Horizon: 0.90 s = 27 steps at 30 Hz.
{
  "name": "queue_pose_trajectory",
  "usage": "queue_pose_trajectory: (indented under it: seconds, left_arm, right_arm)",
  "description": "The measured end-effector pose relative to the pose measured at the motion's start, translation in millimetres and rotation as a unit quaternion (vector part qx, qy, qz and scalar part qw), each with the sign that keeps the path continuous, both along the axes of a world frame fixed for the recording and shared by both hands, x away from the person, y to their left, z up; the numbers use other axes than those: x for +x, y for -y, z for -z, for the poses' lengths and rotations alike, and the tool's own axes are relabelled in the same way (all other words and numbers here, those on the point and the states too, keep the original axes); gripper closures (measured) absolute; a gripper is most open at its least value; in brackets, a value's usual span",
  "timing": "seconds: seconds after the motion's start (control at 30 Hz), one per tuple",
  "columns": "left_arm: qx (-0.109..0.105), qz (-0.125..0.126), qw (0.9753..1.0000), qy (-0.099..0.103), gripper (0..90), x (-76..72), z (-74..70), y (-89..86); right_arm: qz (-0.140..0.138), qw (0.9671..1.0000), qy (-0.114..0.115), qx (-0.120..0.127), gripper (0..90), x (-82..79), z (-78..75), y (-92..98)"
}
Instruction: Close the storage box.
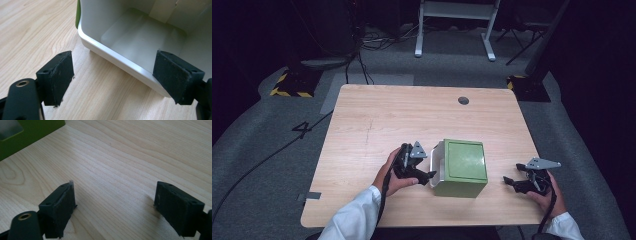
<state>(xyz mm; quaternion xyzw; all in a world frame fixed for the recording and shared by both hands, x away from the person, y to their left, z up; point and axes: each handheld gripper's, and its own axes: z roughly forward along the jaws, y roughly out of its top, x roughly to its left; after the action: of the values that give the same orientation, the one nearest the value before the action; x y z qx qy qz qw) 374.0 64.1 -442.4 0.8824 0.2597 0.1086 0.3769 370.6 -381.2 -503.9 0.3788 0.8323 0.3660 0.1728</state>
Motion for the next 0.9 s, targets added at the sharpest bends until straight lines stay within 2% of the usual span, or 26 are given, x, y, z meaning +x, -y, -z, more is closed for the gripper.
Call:
queue_pose_trajectory:
  seconds: [0.3,0.47,0.63,0.8,0.9]
  left_arm:
    - [0.017,-0.003,0.9998,0.01,16.4,-1.3,-2.2,-11.9]
    - [0.021,0.0,0.9995,0.025,16.4,-3.5,-4.2,-24.7]
    - [0.028,-0.012,0.9989,0.036,16.5,-5.6,-4.7,-37.3]
    - [0.055,-0.023,0.9972,0.046,16.9,-7.7,-1.0,-54.7]
    - [0.07,-0.03,0.9953,0.06,18.1,-10.1,1.5,-62.9]
  right_arm:
    - [0.0,1.0,0.0,0.0,17.0,0.0,0.0,0.0]
    - [0.0,1.0,0.0,0.0,17.0,0.0,0.0,0.0]
    - [0.0,1.0,0.0,0.0,17.1,0.0,0.0,0.1]
    - [0.0,1.0,0.0,0.0,17.0,0.0,0.0,0.1]
    - [0.0,1.0,0.0,0.0,17.1,0.0,0.0,0.1]
